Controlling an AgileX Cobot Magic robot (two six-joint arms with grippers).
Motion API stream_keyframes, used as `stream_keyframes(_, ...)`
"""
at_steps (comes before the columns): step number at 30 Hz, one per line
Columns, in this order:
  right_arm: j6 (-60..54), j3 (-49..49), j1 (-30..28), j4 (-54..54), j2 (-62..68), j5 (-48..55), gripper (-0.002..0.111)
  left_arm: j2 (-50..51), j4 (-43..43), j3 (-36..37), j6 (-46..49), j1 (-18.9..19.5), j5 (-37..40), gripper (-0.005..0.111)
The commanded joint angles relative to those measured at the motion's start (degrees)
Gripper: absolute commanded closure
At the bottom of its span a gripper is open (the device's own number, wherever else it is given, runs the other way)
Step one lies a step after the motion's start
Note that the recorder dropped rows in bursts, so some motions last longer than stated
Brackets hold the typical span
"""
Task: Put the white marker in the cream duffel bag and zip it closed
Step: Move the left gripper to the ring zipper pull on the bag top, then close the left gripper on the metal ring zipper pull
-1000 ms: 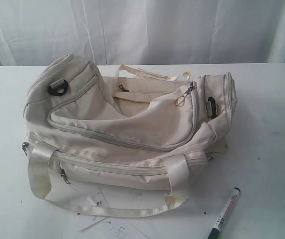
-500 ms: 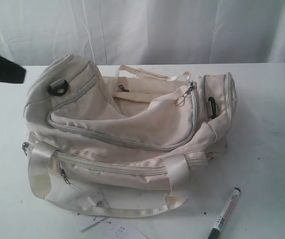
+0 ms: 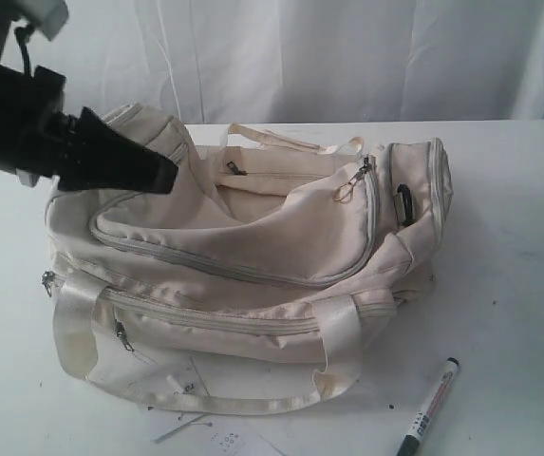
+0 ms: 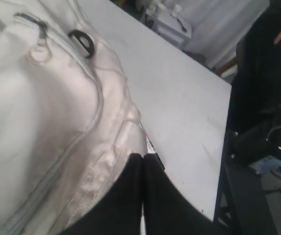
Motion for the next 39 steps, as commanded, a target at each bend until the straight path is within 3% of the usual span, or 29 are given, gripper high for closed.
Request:
stream_keyframes(1, -4.8, -9.1, 0.0, 0.2, 4.7, 18.2, 0.108, 0.8, 3.0, -0.2, 0.2, -5.1, -2.3, 0.107)
stream_keyframes(5, -9.9, -13.9, 0.0, 2.0, 5.4, 30.6, 0.108, 3.2, 2.2, -0.2, 0.4, -9.9, -10.2, 0.107)
stream_keyframes(8, -13.8, -19.0, 0.0, 3.9, 8.3, 48.7, 0.108, 7.8, 0.7, -0.3, 6.8, -16.0, -18.0, 0.107)
stream_keyframes(10, -16.3, -21.9, 0.0, 9.3, 11.0, 48.7, 0.108, 11.7, 0.0, -1.5, 8.8, -19.3, -23.2, 0.105)
stream_keyframes(11, -18.1, -23.9, 0.0, 13.8, 13.0, 48.7, 0.108, 13.8, -1.1, -2.8, 5.0, -20.3, -24.3, 0.096)
stream_keyframes(15, -20.9, -34.2, 2.8, 21.7, 24.2, 46.0, 0.104, 20.2, -10.5, -9.2, 1.6, -20.3, -30.0, 0.059)
stream_keyframes(17, -20.9, -39.0, 4.1, 23.1, 28.6, 44.9, 0.099, 23.3, -11.4, -12.7, 1.6, -20.3, -32.4, 0.054)
stream_keyframes(25, -24.0, -48.5, 9.7, 22.8, 37.6, 46.4, 0.063, 36.8, -11.4, -29.9, 9.3, -20.3, -30.9, 0.053)
stream_keyframes(31, -24.2, -48.5, 11.1, 21.5, 38.6, 43.4, 0.062, 42.9, -11.3, -36.2, 9.3, -20.3, -21.4, 0.053)
stream_keyframes(36, -24.0, -48.5, 11.1, 20.0, 39.9, 42.5, 0.062, 46.0, -6.5, -39.4, 19.8, -21.1, -26.5, 0.048)
stream_keyframes(39, -24.0, -48.5, 11.1, 19.5, 40.9, 44.2, 0.062, 47.9, -2.5, -41.7, 21.1, -21.7, -24.8, 0.044)
